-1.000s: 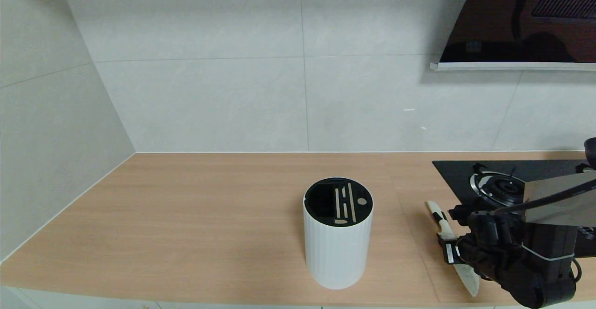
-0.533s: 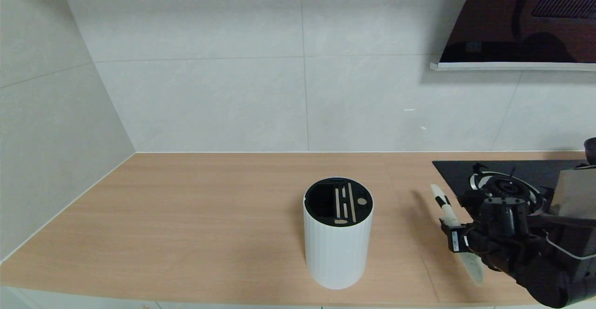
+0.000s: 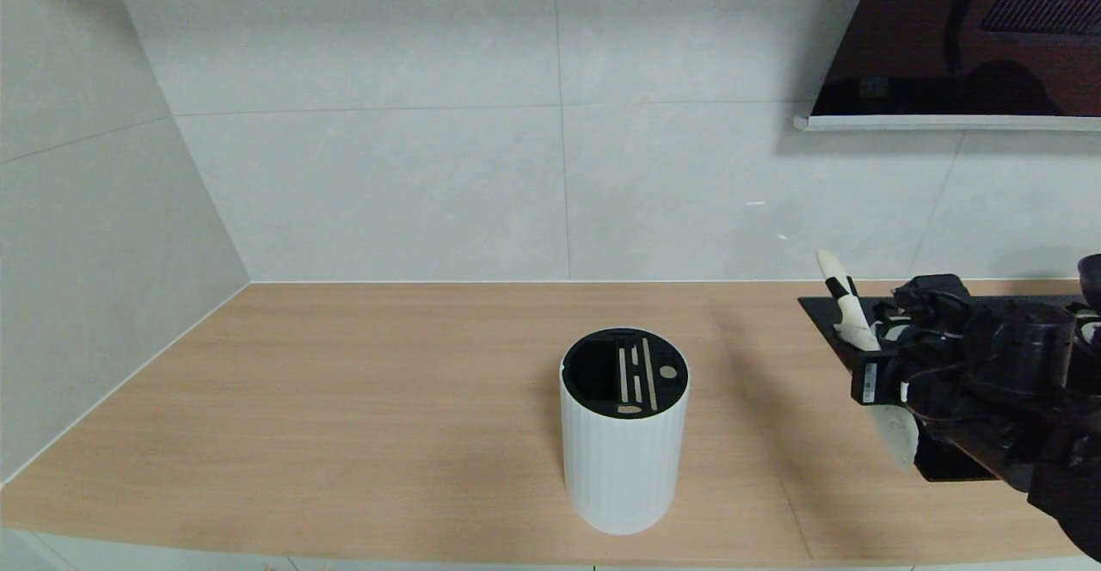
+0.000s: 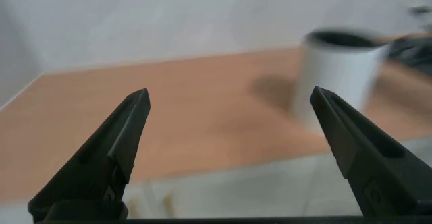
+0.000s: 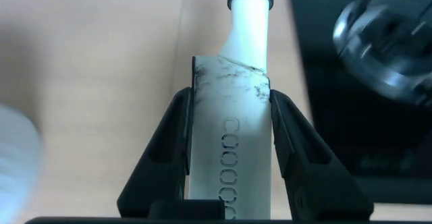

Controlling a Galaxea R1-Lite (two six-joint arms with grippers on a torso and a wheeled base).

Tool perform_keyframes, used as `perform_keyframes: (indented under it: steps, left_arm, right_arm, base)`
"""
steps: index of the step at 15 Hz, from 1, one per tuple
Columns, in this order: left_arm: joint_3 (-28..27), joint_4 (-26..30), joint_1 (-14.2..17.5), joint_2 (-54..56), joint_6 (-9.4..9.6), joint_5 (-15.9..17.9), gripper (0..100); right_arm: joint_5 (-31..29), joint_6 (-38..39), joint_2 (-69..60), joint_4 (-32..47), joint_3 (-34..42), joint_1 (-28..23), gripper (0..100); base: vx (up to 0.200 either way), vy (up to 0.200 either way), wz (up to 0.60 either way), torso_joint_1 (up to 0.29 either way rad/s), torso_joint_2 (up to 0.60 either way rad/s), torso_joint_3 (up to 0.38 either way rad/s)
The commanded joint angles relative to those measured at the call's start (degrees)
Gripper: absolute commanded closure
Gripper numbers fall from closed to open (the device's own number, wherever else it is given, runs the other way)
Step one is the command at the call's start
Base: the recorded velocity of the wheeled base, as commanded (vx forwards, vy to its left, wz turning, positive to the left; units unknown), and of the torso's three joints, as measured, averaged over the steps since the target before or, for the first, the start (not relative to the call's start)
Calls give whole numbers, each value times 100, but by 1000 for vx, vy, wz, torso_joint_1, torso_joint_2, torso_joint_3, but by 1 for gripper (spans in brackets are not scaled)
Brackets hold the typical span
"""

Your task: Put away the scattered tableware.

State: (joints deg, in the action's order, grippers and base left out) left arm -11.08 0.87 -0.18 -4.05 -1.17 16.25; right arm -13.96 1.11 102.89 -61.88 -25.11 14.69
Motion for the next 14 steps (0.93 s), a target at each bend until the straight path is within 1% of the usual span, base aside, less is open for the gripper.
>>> perform_keyframes:
  steps: [1, 3, 4, 5, 6, 7, 8, 9, 10, 11, 12, 13, 14]
  left_arm:
    - [-1019, 63, -17, -1564, -208, 687, 0]
    - [-1775, 45, -17, -2944, -208, 1196, 0]
    - [-1968, 36, -17, -3304, -199, 1284, 0]
    - [-2364, 19, -61, -3981, -191, 1442, 0]
    - [-2654, -34, -219, -4552, -208, 1486, 0]
    - [-2812, -174, -404, -5009, -217, 1486, 0]
    - [-2838, -306, -491, -5211, -243, 1486, 0]
    - [-2768, -667, -852, -5633, -261, 1486, 0]
    - [-2759, -869, -1168, -5879, -331, 1486, 0]
    - [-2750, -1009, -1423, -6029, -472, 1486, 0]
    - [-2733, -1132, -1748, -6126, -736, 1486, 0]
    - [-2733, -1273, -2021, -6196, -1131, 1486, 0]
    - [-2733, -1387, -2117, -6257, -1342, 1486, 0]
  right_arm:
    - [-10, -5, -964, 932, -609, 517, 100]
    - [-28, 3, -1298, 1785, -1040, 843, 100]
    - [-28, 12, -1342, 1908, -1145, 922, 100]
    - [-28, 12, -1350, 2031, -1330, 1080, 100]
    - [-28, 3, -1298, 2066, -1470, 1247, 100]
    - [-28, 3, -1175, 2066, -1620, 1423, 100]
    - [-37, 3, -1113, 2066, -1690, 1511, 100]
    - [-37, 3, -972, 2075, -1857, 1774, 100]
    - [-46, 12, -946, 2110, -1892, 2012, 100]
    - [-54, 30, -964, 2127, -1848, 2196, 100]
    - [-63, 56, -999, 2145, -1787, 2363, 100]
    - [-63, 126, -1069, 2145, -1769, 2565, 100]
    - [-63, 179, -1078, 2154, -1760, 2671, 100]
  base:
    - [0, 0, 0, 0, 0, 0]
    - [0, 0, 0, 0, 0, 0]
    - [0, 0, 0, 0, 0, 0]
    - [0, 0, 0, 0, 0, 0]
    - [0, 0, 0, 0, 0, 0]
    - [0, 0, 0, 0, 0, 0]
    - [0, 0, 0, 0, 0, 0]
    - [0, 0, 0, 0, 0, 0]
    - [0, 0, 0, 0, 0, 0]
    - [0, 0, 0, 0, 0, 0]
    - [0, 0, 0, 0, 0, 0]
    - [0, 0, 0, 0, 0, 0]
    - [0, 0, 0, 0, 0, 0]
